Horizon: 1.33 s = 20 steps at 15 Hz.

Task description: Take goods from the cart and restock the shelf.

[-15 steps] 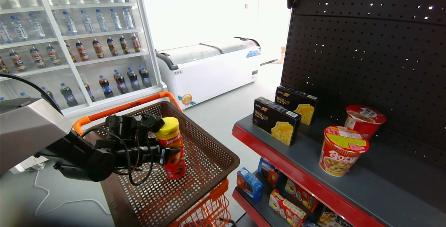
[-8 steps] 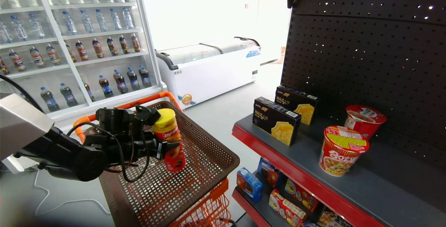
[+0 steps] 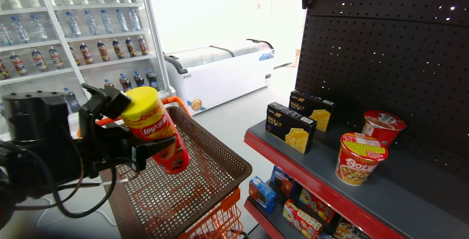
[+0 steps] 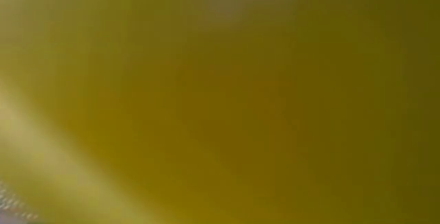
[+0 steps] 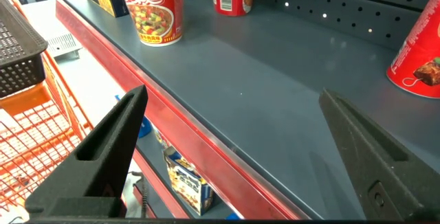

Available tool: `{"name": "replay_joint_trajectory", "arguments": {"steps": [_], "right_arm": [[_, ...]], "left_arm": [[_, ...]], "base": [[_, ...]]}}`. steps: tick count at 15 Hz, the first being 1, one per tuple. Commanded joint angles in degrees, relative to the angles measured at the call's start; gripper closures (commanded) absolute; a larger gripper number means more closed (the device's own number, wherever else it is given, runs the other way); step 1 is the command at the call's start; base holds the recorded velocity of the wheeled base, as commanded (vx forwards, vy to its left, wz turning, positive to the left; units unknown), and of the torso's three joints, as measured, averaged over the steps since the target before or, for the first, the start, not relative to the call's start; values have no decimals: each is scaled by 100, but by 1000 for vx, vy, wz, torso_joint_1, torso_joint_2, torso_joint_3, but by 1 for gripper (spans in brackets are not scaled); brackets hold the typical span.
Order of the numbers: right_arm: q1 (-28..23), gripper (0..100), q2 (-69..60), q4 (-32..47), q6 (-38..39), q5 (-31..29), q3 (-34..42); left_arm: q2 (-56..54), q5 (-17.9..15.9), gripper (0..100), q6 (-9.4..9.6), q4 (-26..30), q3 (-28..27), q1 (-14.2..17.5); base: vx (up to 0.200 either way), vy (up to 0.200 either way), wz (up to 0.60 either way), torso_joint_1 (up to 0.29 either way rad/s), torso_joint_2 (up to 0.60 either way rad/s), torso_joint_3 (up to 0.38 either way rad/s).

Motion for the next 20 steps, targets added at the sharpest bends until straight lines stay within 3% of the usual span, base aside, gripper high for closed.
{"name": "replay_joint_trajectory", "arguments": {"steps": [1, 4, 7, 8, 12, 13, 20], "right_arm": [[1, 0, 7, 0, -1, 1, 0], [1, 0, 7, 0, -1, 1, 0], [1, 0, 7, 0, -1, 1, 0], [1, 0, 7, 0, -1, 1, 0], [1, 0, 7, 0, -1, 1, 0], [1, 0, 7, 0, -1, 1, 0], [1, 0, 7, 0, -1, 10, 0]], "left_arm": [[-2192, 908, 100, -154, 777, 531, -502], [-3405, 943, 100, -251, 1586, 707, -607], [-4645, 943, 100, -304, 2025, 1357, -607], [-4715, 943, 100, -313, 2095, 1383, -616], [-5699, 970, 100, -418, 3282, 1498, -590], [-5831, 961, 100, -488, 3344, 1533, -590], [-5875, 979, 100, -497, 3273, 1621, -590]], "base": [[0, 0, 0, 0, 0, 0], [0, 0, 0, 0, 0, 0], [0, 0, 0, 0, 0, 0], [0, 0, 0, 0, 0, 0], [0, 0, 0, 0, 0, 0], [0, 0, 0, 0, 0, 0], [0, 0, 0, 0, 0, 0]]}}
